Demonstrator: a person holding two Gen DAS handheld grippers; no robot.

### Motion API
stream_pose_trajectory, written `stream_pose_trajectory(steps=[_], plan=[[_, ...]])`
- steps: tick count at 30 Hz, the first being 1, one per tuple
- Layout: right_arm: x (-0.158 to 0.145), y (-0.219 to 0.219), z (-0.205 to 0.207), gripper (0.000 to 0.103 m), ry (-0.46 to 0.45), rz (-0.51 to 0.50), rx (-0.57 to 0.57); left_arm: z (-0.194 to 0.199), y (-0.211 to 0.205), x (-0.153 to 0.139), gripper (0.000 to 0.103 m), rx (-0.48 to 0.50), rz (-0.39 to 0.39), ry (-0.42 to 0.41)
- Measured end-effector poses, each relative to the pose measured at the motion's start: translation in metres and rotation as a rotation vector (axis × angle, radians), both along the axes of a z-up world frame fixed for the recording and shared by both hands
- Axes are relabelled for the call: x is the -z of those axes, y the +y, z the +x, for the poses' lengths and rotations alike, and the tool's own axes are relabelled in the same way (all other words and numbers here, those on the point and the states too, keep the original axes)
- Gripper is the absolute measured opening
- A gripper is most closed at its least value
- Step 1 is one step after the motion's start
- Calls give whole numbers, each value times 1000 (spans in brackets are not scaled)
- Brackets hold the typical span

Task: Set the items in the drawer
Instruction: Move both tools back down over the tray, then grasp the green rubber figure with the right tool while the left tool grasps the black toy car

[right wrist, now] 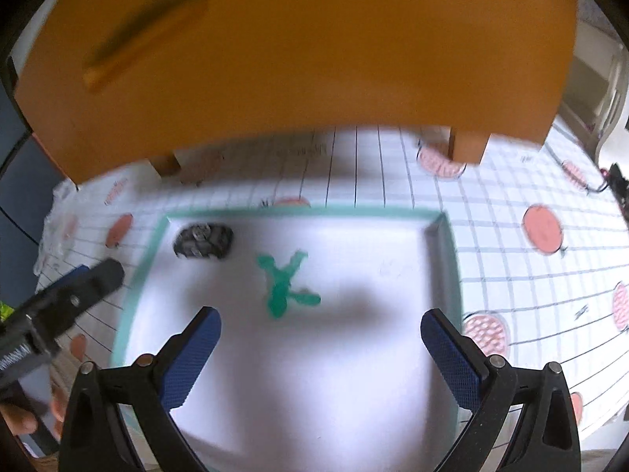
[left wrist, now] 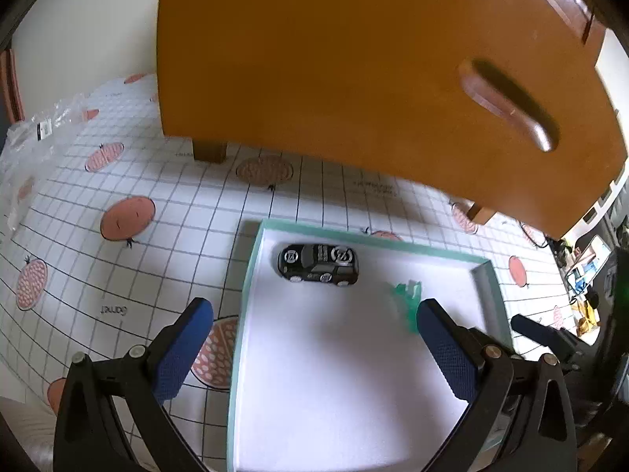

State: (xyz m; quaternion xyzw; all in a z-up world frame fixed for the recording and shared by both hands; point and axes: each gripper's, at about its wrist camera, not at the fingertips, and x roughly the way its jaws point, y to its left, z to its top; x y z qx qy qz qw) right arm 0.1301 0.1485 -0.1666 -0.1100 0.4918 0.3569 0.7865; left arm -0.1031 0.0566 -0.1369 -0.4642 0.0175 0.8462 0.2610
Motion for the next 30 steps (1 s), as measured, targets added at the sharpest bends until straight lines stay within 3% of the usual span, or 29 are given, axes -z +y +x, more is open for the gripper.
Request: stream_pose_trajectory(steps=[10,30], plan=[[24,13,-2,103,13,-32,-24,-5,2,16,103,-18,-2,-68],[36,41,5,101,-19,-59,-53,-24,48,25,95,78,-41,-16]])
